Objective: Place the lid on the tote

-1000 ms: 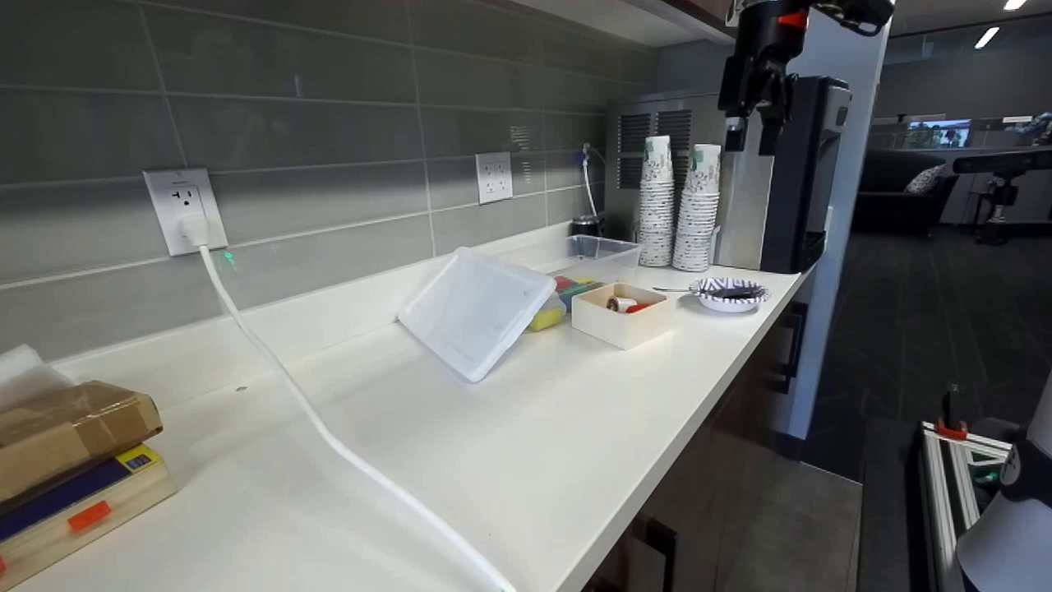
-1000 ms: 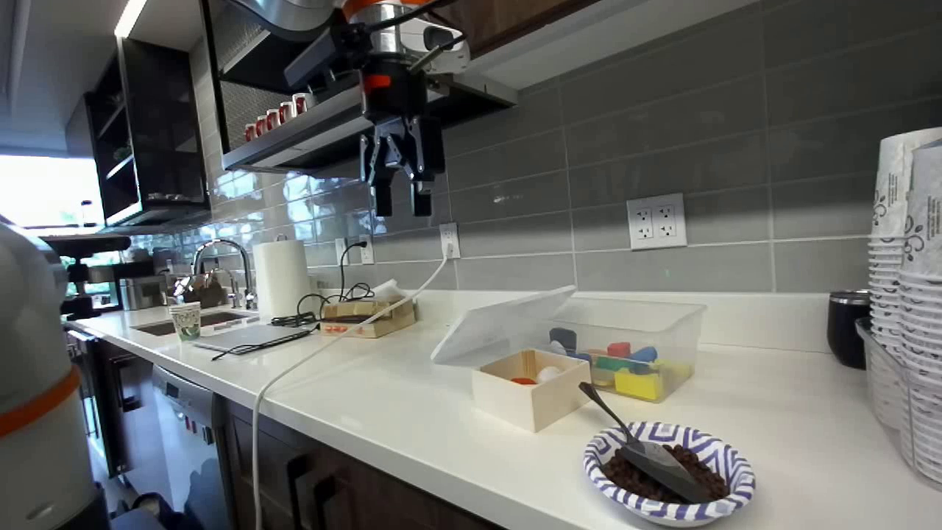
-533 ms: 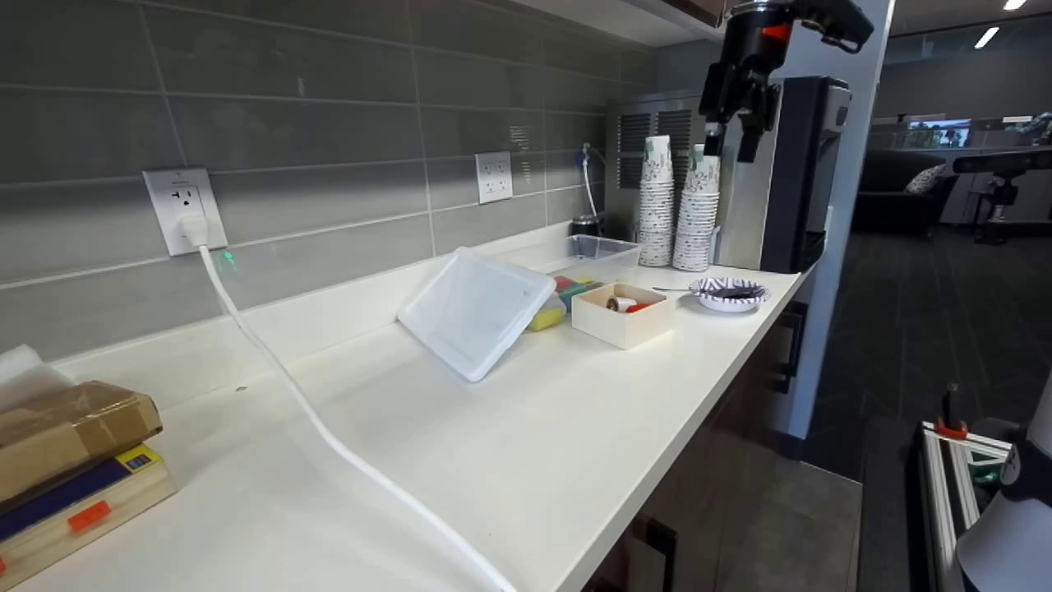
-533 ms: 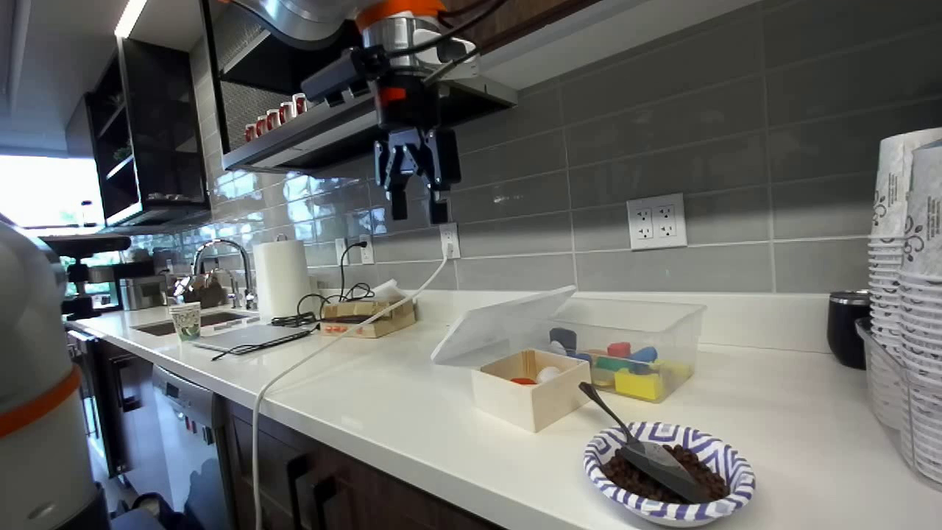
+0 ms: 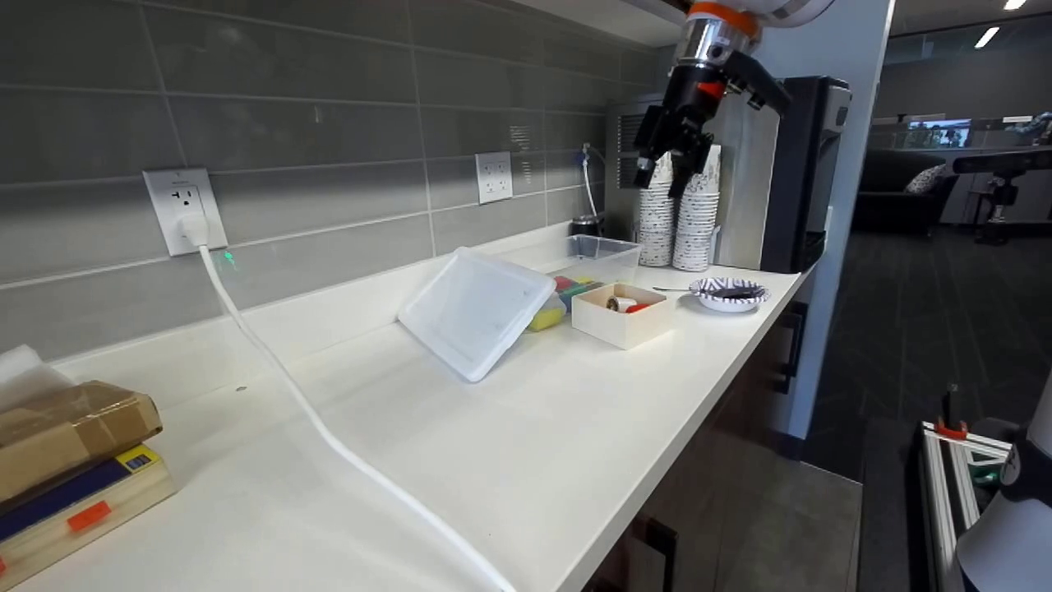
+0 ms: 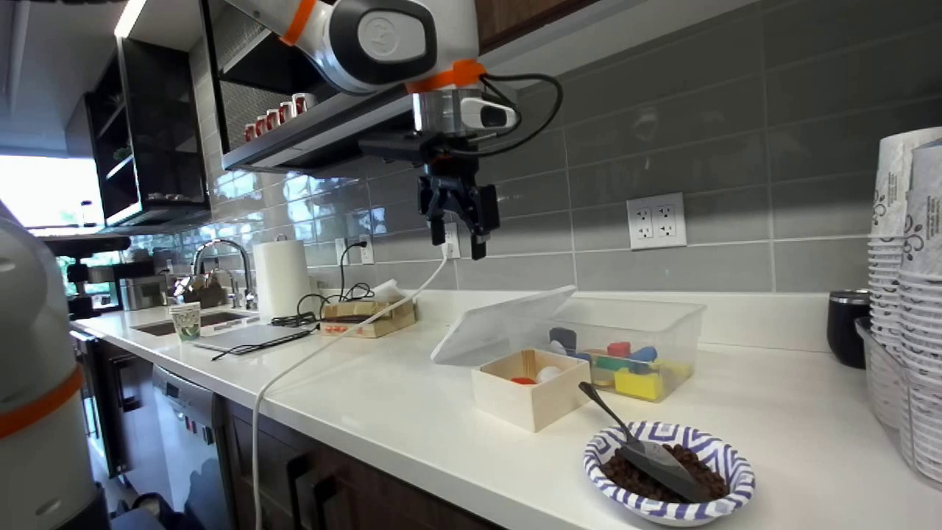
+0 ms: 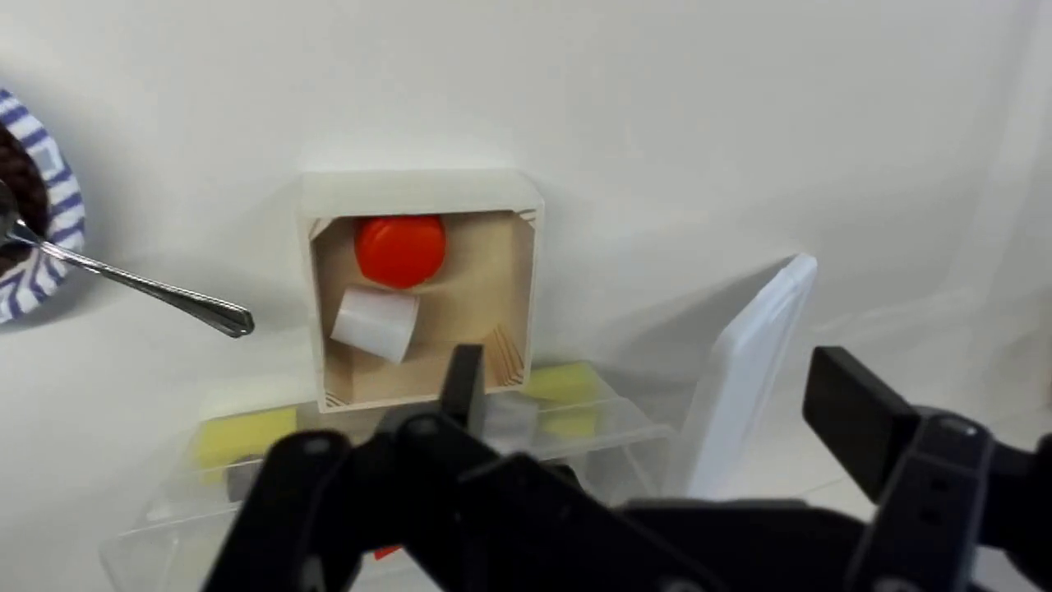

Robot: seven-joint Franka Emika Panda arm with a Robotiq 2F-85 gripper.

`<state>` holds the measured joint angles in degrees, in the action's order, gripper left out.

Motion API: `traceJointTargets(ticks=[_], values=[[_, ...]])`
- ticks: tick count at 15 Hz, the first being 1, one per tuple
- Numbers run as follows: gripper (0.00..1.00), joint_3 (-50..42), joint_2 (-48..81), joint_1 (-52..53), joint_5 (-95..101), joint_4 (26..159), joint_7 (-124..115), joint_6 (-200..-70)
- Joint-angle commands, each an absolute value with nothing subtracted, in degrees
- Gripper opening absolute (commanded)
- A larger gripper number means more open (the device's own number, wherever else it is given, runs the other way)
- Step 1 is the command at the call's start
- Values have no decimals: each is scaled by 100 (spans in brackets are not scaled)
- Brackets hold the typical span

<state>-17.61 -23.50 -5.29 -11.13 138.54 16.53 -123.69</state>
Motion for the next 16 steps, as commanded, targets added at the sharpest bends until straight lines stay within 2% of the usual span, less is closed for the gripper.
traceJointTargets(ticks=[1,7,16], values=[[100,-1762,-1424,-239,-1844,13344,2008,-12762],[100,-1531,-253,-222,-2945,12606,2609,-12827],[100,-951,844,-698,-3764,11813,3046,-12667]])
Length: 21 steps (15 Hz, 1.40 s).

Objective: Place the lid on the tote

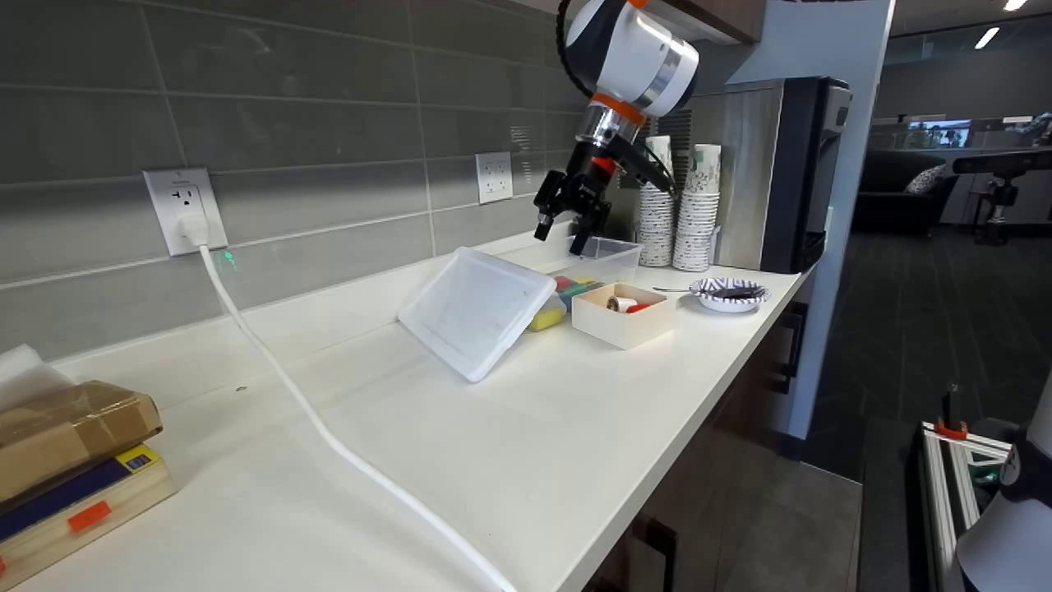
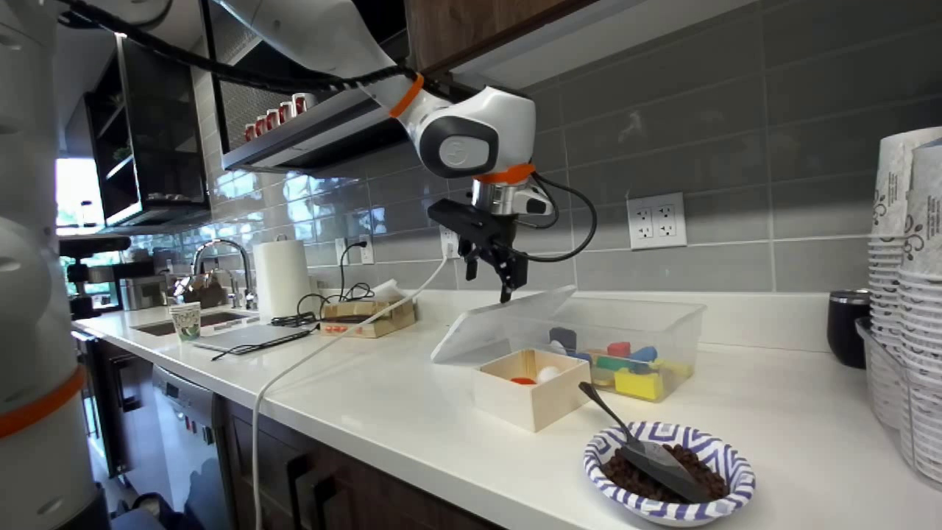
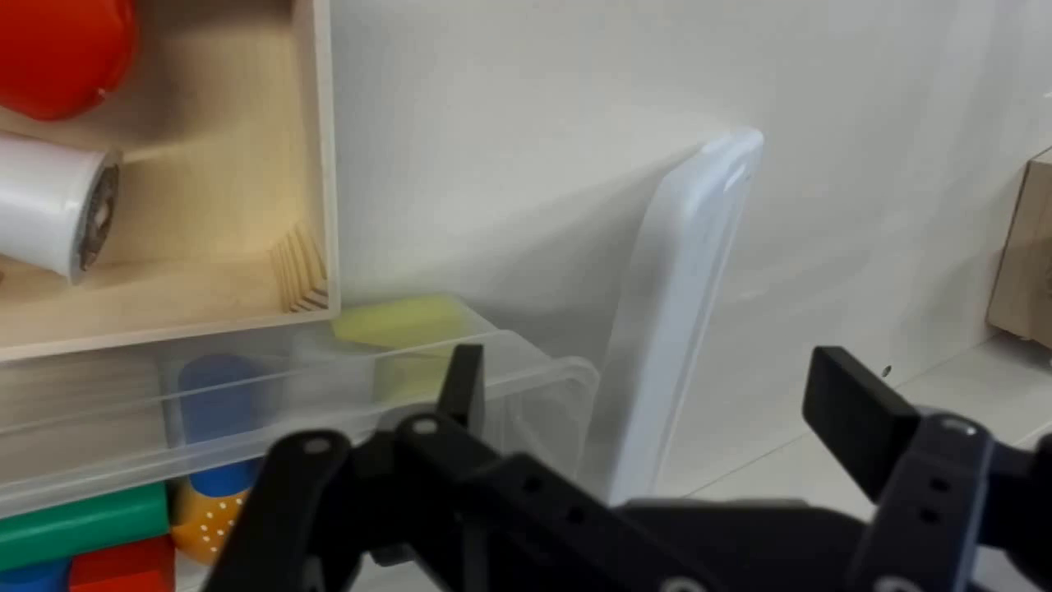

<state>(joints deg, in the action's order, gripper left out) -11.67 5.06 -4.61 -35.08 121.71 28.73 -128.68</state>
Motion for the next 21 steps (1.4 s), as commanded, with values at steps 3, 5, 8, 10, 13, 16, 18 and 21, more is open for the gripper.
traceJointTargets(ticks=[3,5,8,10,13,16,18,21], values=[[100,-795,989,-852,-3876,11792,3126,-12687],[100,-716,1045,-933,-3951,11845,3166,-12725],[100,-606,1118,-1022,-4263,11928,3345,-12887],[100,-548,1183,-1057,-4510,11939,3494,-12940],[100,-480,1324,-1093,-4852,11901,3705,-12905],[100,-448,1438,-1085,-5063,11890,3835,-12902],[100,-432,1478,-1076,-5159,11894,3894,-12926],[73,-417,1501,-1082,-5311,11894,4011,-12914]])
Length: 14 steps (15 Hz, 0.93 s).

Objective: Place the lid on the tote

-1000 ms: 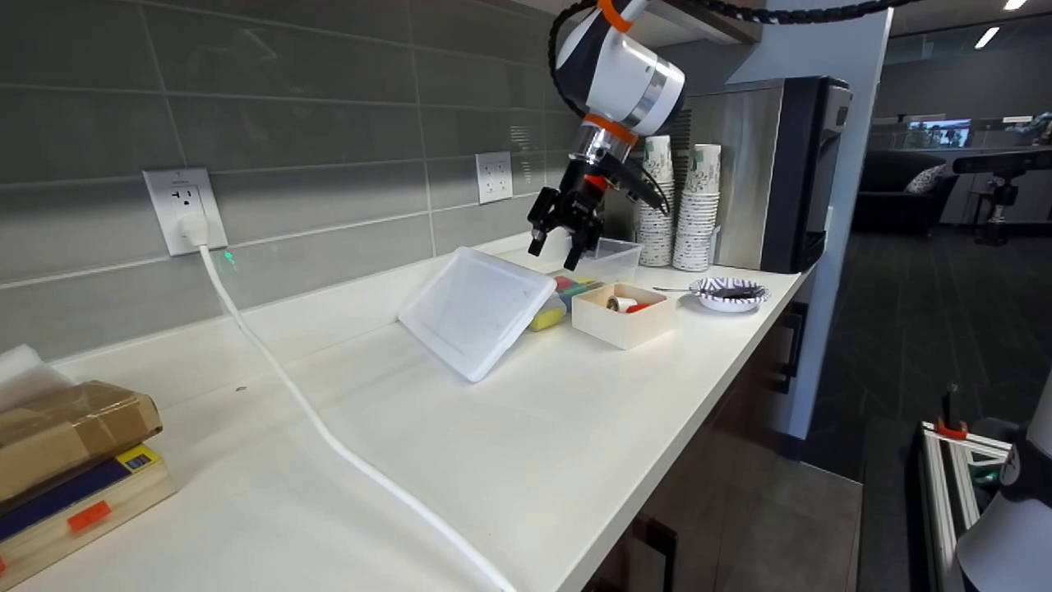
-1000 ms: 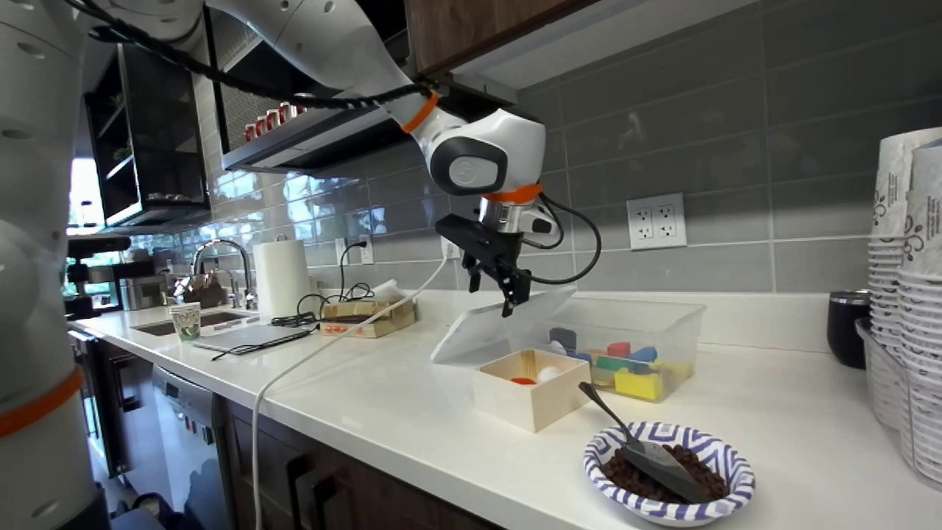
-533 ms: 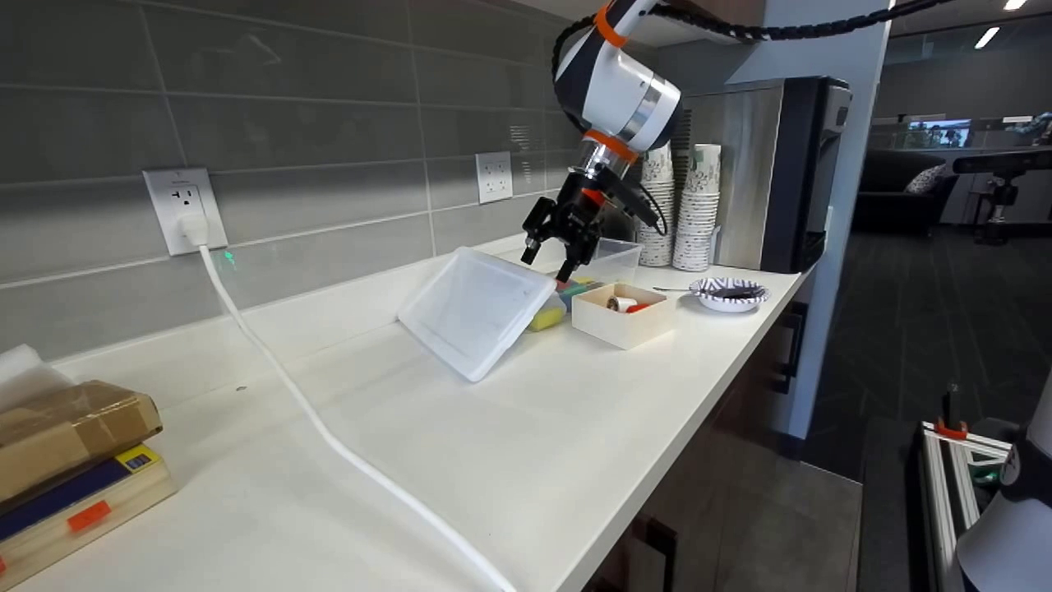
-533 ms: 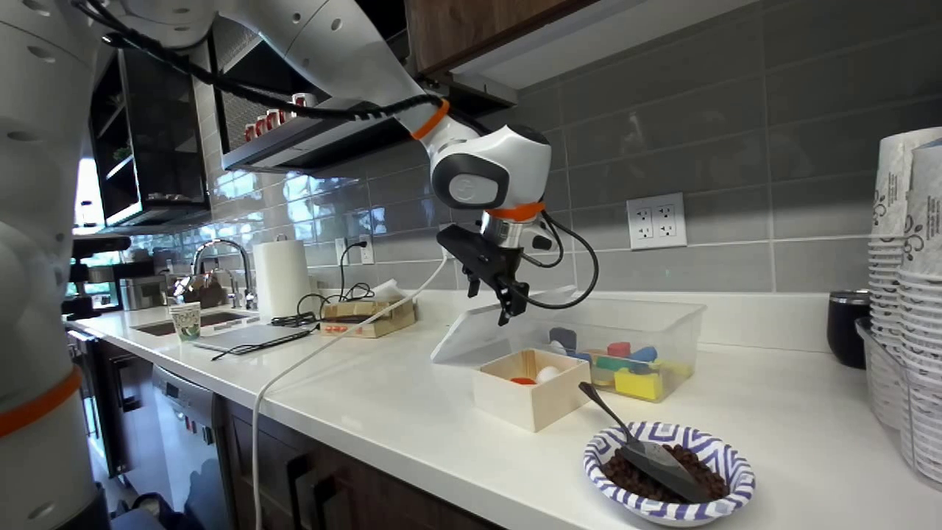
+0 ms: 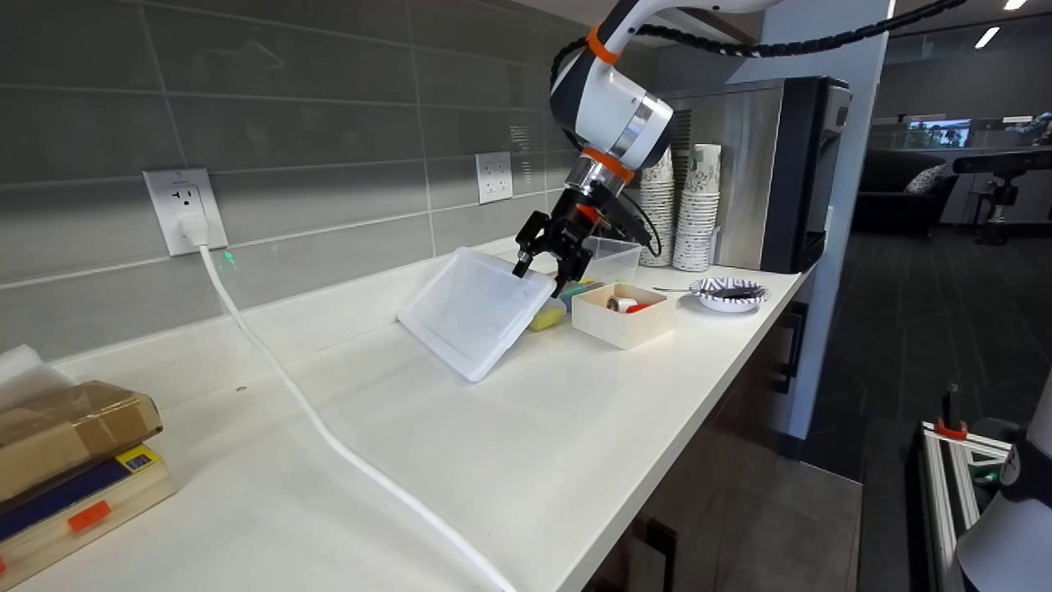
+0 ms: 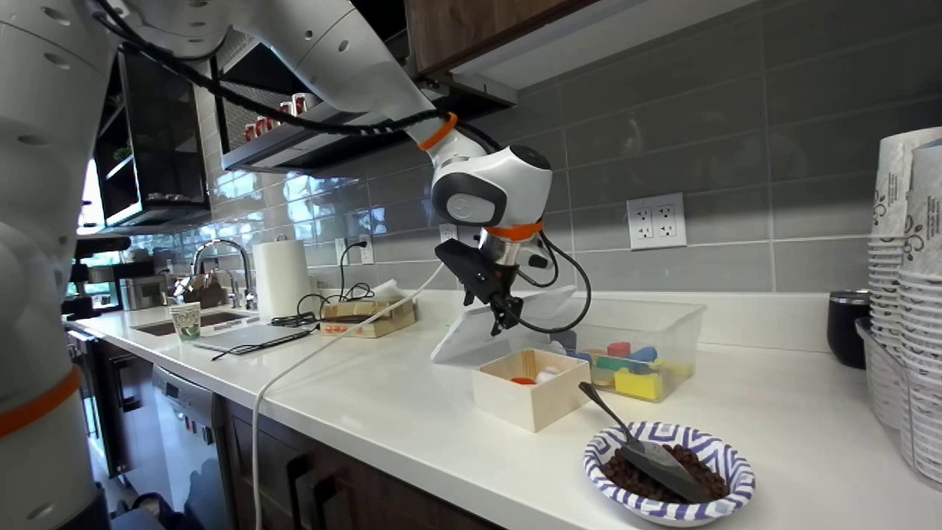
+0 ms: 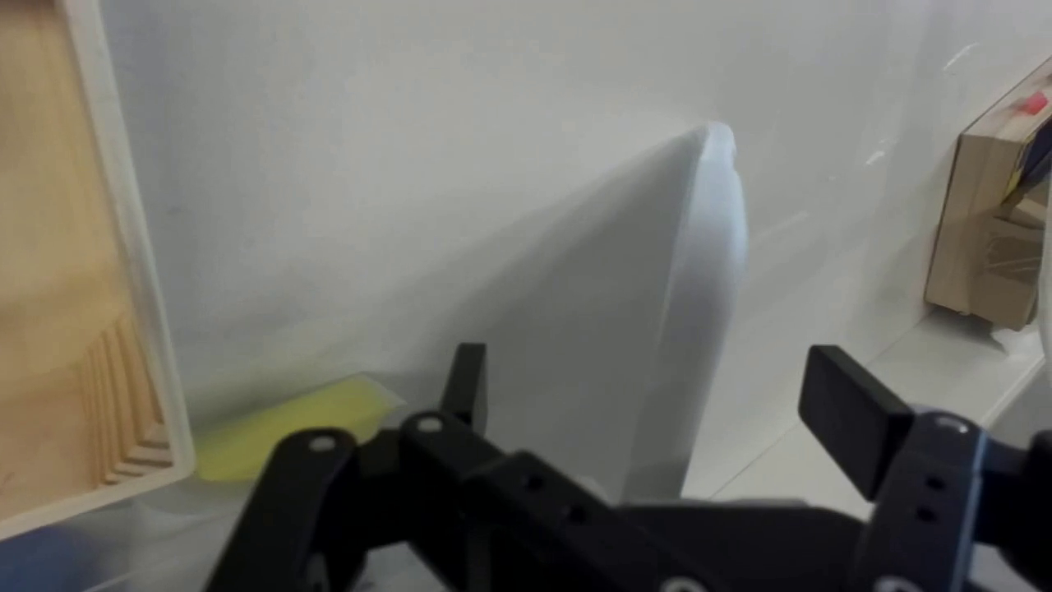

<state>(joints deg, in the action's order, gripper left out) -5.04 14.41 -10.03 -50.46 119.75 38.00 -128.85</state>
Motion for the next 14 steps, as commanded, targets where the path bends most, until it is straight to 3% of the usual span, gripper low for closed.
traceJointTargets(ticks=[1,9,14], values=[[66,-418,1492,-1081,-5355,11907,4050,-12918],[2,-459,1396,-1094,-5542,12024,4308,-12974],[2,-450,1212,-1109,-5974,12282,4560,-13100]])
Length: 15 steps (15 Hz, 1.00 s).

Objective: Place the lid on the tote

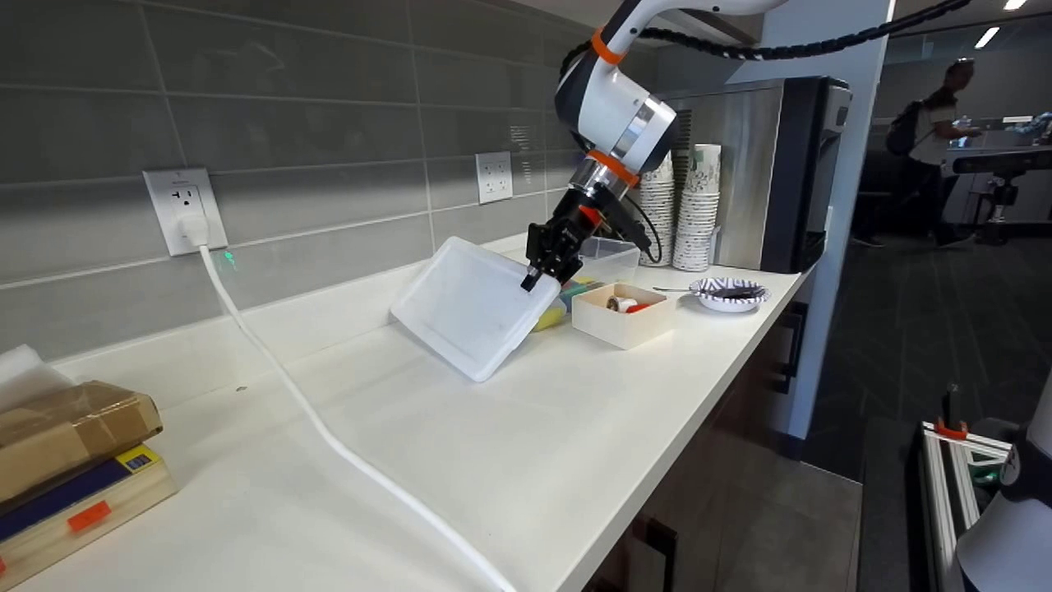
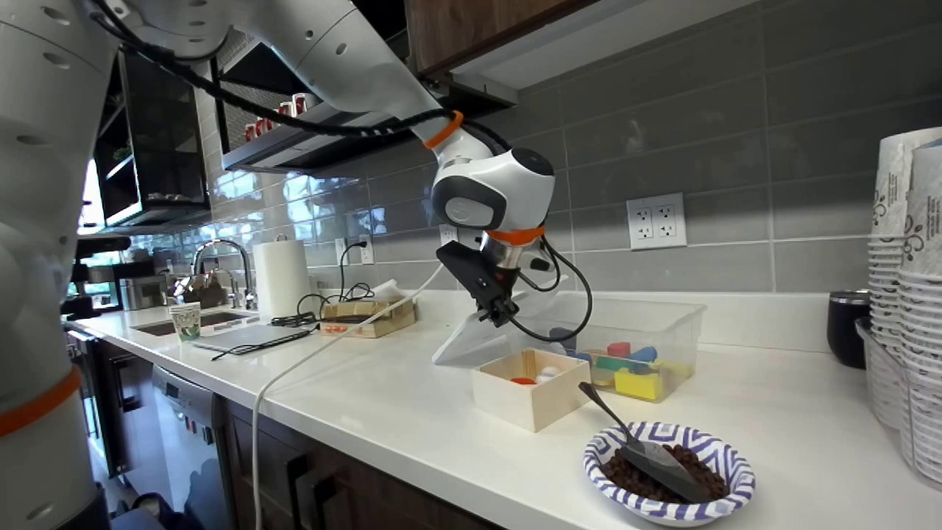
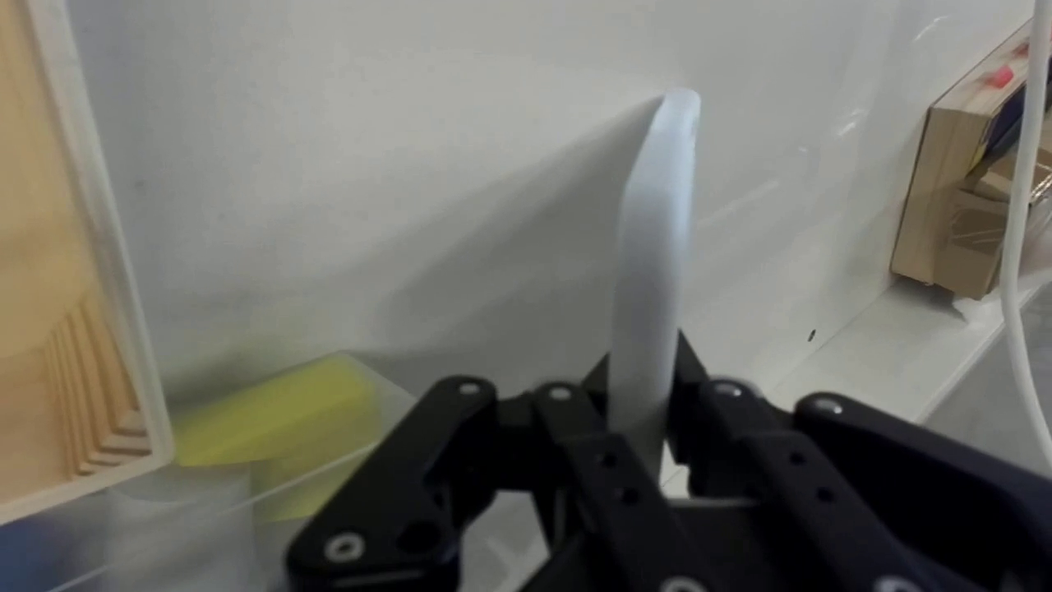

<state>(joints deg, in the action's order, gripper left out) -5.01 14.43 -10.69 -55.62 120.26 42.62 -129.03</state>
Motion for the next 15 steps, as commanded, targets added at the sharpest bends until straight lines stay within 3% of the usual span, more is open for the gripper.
traceJointTargets(ticks=[1,15], values=[[2,-450,1166,-1097,-6092,12345,4612,-13132],[2,-422,-190,-631,-9113,13802,5904,-14302]])
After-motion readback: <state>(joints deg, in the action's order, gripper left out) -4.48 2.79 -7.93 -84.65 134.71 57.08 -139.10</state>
